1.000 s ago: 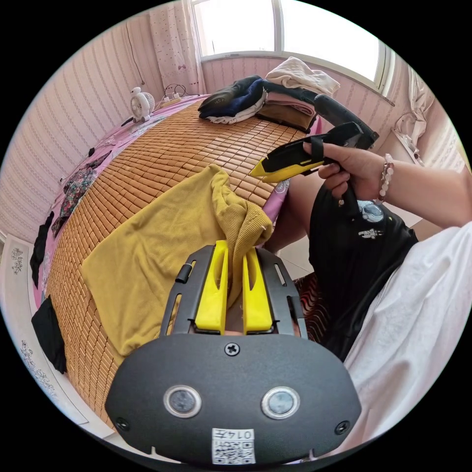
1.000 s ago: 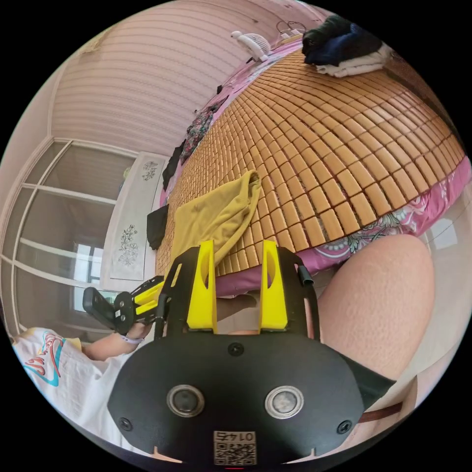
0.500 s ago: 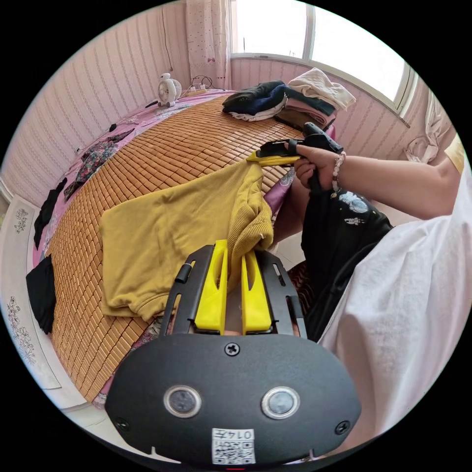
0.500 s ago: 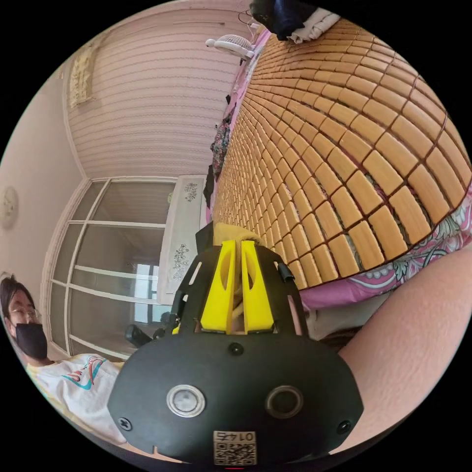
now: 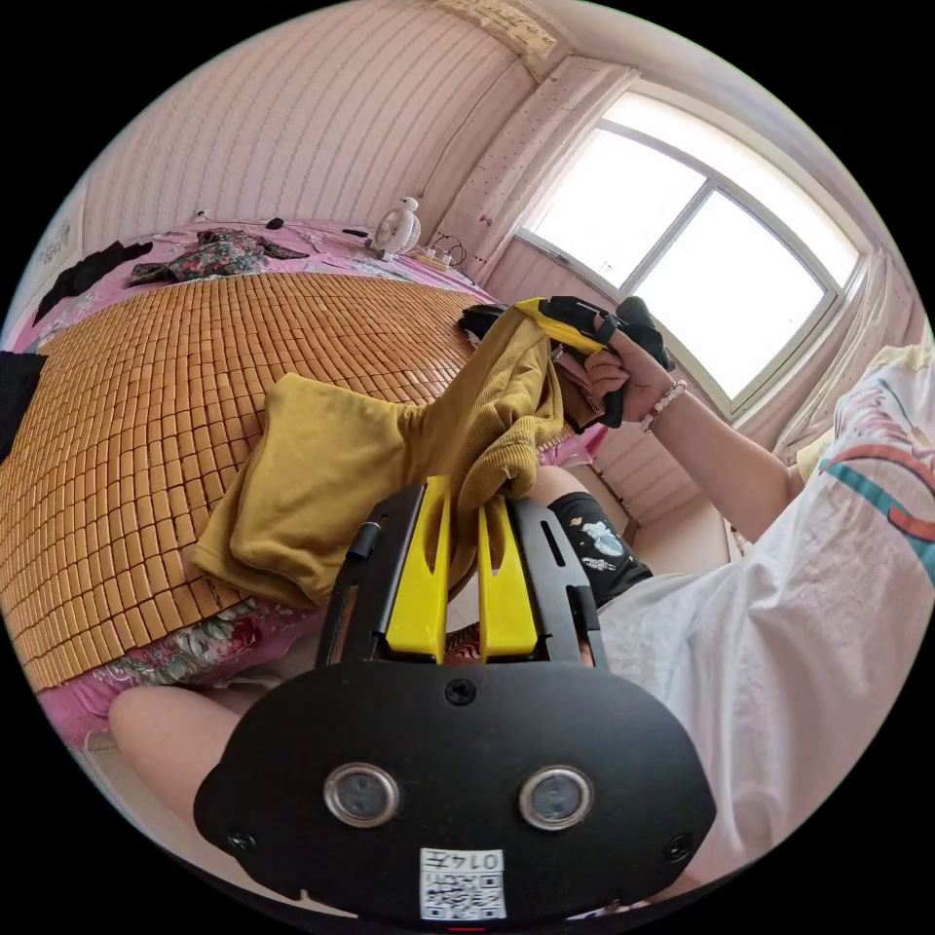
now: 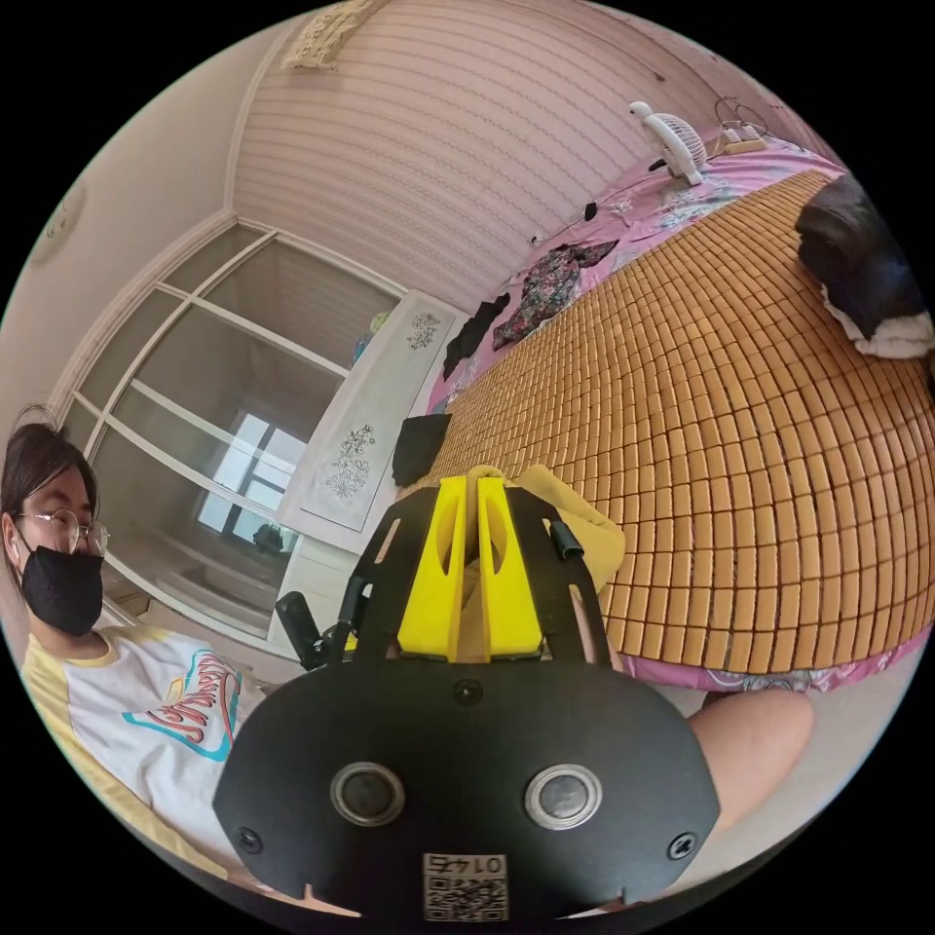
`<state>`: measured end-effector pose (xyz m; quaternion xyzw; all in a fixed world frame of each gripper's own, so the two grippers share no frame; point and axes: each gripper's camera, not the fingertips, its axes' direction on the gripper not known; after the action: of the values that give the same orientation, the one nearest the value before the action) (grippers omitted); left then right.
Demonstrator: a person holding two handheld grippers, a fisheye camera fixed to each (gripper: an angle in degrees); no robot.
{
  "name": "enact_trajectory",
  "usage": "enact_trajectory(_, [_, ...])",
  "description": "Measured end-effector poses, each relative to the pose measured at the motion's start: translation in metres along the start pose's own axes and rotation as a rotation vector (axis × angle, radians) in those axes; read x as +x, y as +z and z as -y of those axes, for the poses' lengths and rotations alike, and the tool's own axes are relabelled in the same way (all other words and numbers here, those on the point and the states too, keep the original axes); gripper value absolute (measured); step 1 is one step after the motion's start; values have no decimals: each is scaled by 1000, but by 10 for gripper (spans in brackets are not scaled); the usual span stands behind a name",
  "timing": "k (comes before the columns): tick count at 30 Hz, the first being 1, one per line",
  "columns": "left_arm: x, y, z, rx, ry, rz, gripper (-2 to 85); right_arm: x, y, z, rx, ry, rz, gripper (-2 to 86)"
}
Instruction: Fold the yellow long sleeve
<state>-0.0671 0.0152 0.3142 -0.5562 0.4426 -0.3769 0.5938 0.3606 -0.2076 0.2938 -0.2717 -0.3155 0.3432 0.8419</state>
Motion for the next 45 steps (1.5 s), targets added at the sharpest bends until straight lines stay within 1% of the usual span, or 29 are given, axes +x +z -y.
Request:
enact_trajectory(1, [-15, -8, 1, 30, -58, 10, 32, -5, 16, 8, -20, 1, -6, 13])
enact_trajectory(3, [-37, -16, 4, 40, -139, 39, 34, -18, 89, 34, -115, 29, -48, 14])
enact_trajectory(4, [-51, -18, 7, 44, -183, 80, 36, -20, 108, 39, -134, 45, -70, 15])
enact_trajectory(6, [-72, -17, 13, 40, -247, 149, 38, -28, 176, 53, -217, 58, -157, 16])
enact_trajectory(8, [-103, -10, 19, 18, -365, 195, 41, -39, 214, 61, -287, 38, -221, 17])
enact_trajectory(9, [-110, -8, 20, 16, -382, 195, 42, -52, 229, 65, -321, 11, -245, 17])
enact_trajectory(11, [-134, -5, 23, 26, -459, 174, 45, -76, 241, 66, -364, -88, -262, 18])
enact_trajectory(13, [-145, -5, 27, 29, -492, 148, 46, -99, 243, 59, -381, -190, -304, 19])
enact_trajectory(17, [-157, -4, 38, 13, -499, 121, 49, -138, 212, 35, -215, -393, -367, 14])
enact_trajectory(19, [-162, -4, 43, 3, -518, 120, 51, -148, 209, 30, -209, -444, -386, 11])
enact_trajectory(20, [-165, -5, 45, 6, -535, 106, 52, -152, 221, 28, -277, -469, -422, 8])
enact_trajectory(21, [-167, -6, 47, 5, -543, 94, 53, -151, 247, 25, -419, -491, -499, 6])
enact_trajectory(23, [-173, -10, 51, 12, -570, 68, 56, -148, 291, 15, -614, -533, -559, 3])
enact_trajectory(24, [-173, -12, 52, 16, -575, 68, 57, -150, 313, 8, -658, -570, -569, 2])
enact_trajectory(28, [-176, -32, 50, 94, -624, 131, 63, -172, 364, 8, -658, -699, -625, 2])
enact_trajectory(30, [-179, -32, 49, 109, -643, 149, 58, -163, 404, 11, -763, -672, -681, 1])
enact_trajectory(32, [-185, -20, 48, 50, -670, 189, 51, -147, 426, 11, -820, -626, -708, 1])
enact_trajectory(34, [-186, -9, 48, 28, -652, 228, 46, -140, 430, 15, -793, -577, -673, 2])
enact_trajectory(35, [-186, -8, 46, 52, -659, 229, 42, -137, 429, 19, -784, -527, -657, 2])
enact_trajectory(38, [-188, -7, 42, 79, -705, 190, 42, -136, 422, 25, -768, -464, -615, 3])
enact_trajectory(40, [-188, -10, 39, 88, -733, 155, 49, -142, 410, 30, -745, -464, -567, 4])
enact_trajectory(41, [-187, -13, 36, 98, -742, 138, 54, -148, 397, 33, -703, -484, -521, 4])
enact_trajectory(42, [-185, -15, 35, 102, -740, 136, 57, -154, 381, 36, -660, -504, -476, 26])
enact_trajectory(45, [-174, -20, 35, 113, -671, 181, 69, -156, 349, 46, -586, -521, -432, 82])
